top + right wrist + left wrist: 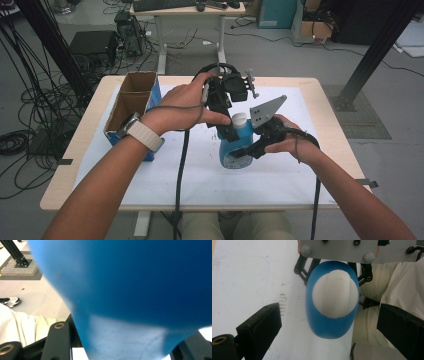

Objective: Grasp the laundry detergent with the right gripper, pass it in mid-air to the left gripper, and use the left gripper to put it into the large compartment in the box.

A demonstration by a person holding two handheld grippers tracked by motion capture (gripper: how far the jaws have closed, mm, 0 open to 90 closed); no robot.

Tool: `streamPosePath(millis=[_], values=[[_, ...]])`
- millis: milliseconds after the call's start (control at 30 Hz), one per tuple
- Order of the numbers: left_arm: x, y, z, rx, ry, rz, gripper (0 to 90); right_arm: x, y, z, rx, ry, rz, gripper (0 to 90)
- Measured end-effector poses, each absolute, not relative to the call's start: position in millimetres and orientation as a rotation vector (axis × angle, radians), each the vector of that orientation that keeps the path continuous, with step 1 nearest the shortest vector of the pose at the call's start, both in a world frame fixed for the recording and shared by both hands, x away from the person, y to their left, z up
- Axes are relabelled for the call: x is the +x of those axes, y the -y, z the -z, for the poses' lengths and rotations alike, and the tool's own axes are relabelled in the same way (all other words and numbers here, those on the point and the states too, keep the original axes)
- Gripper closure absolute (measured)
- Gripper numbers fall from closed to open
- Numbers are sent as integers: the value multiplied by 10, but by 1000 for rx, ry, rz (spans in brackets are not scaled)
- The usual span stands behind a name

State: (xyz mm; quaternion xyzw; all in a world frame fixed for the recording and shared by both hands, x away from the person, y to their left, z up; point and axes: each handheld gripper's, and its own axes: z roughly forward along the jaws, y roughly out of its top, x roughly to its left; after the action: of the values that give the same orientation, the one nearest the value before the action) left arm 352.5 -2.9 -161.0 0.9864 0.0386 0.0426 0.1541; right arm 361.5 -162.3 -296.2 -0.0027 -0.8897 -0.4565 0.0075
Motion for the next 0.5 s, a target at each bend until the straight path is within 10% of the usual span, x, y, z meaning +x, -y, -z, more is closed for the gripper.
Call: streamPosePath(millis=[500], values=[[3531,27,1612,2831,-114,-117,61,3622,1626,2964,-17,2780,1424,433]])
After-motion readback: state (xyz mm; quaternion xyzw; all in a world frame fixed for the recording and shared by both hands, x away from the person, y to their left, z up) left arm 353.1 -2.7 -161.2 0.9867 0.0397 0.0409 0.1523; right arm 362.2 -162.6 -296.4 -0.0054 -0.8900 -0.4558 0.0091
